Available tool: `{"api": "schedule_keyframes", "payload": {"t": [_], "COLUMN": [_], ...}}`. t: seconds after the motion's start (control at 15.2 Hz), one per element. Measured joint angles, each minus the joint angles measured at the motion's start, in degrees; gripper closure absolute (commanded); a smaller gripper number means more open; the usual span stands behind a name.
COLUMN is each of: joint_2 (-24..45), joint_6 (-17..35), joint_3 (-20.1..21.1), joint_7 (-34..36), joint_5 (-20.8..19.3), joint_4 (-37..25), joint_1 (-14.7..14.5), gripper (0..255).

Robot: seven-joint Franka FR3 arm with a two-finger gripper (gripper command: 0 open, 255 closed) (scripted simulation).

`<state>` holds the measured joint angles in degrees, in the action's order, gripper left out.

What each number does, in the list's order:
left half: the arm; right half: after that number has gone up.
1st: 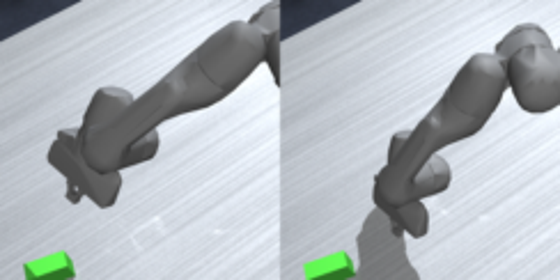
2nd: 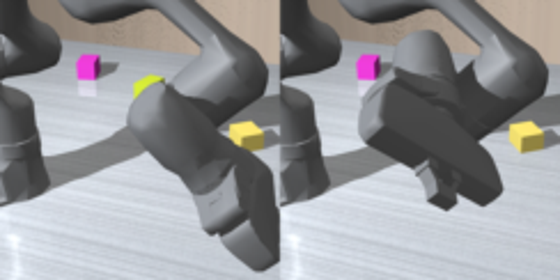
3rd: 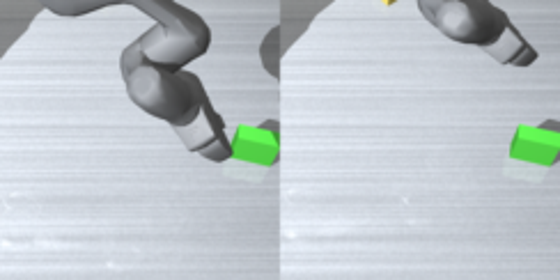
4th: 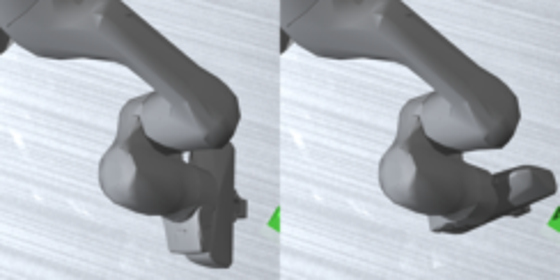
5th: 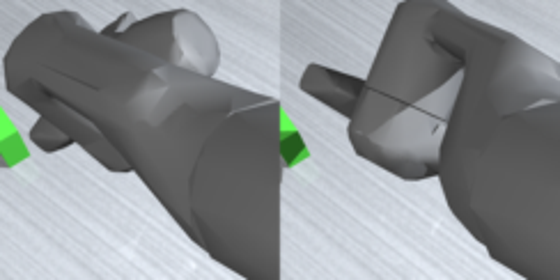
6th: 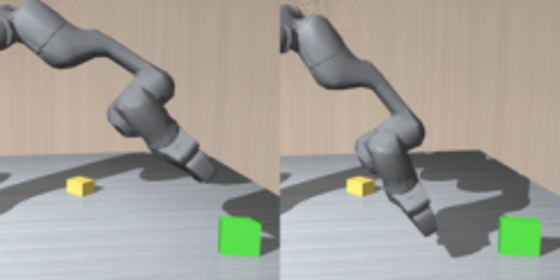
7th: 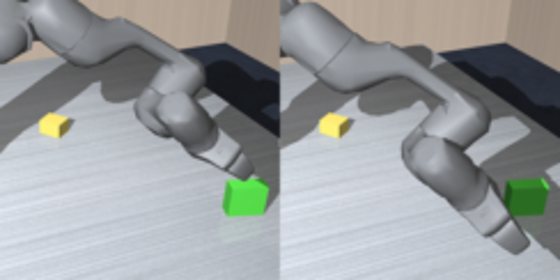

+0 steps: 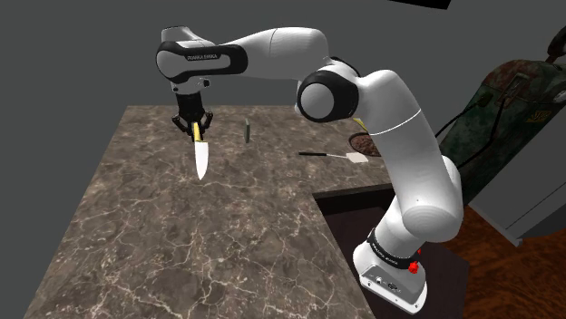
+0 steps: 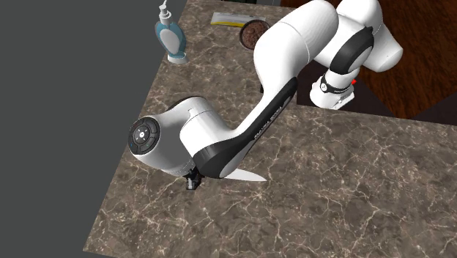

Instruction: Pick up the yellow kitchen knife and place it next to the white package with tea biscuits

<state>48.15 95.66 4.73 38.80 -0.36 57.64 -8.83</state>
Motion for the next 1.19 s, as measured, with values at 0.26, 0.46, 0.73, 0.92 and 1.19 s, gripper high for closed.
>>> {"api": "schedule_keyframes", "payload": {"t": [0.26, 0.46, 0.73, 0.92, 1.19], "joint_2": [0.0, -0.2, -0.2, 0.1, 0.6], "joint_6": [0.0, -0.9, -3.7, -6.2, -9.6], "joint_3": [0.0, 0.0, 0.0, 0.0, 0.0], "joint_7": [0.0, 0.0, 0.0, 0.1, 0.2], "joint_5": [0.0, 0.0, 0.0, 0.0, 0.0], "joint_4": [0.0, -0.6, -3.5, -6.3, -10.2], "joint_1": [0.0, 0.0, 0.0, -0.2, -0.3], "gripper": [255, 255, 255, 255, 255]}}
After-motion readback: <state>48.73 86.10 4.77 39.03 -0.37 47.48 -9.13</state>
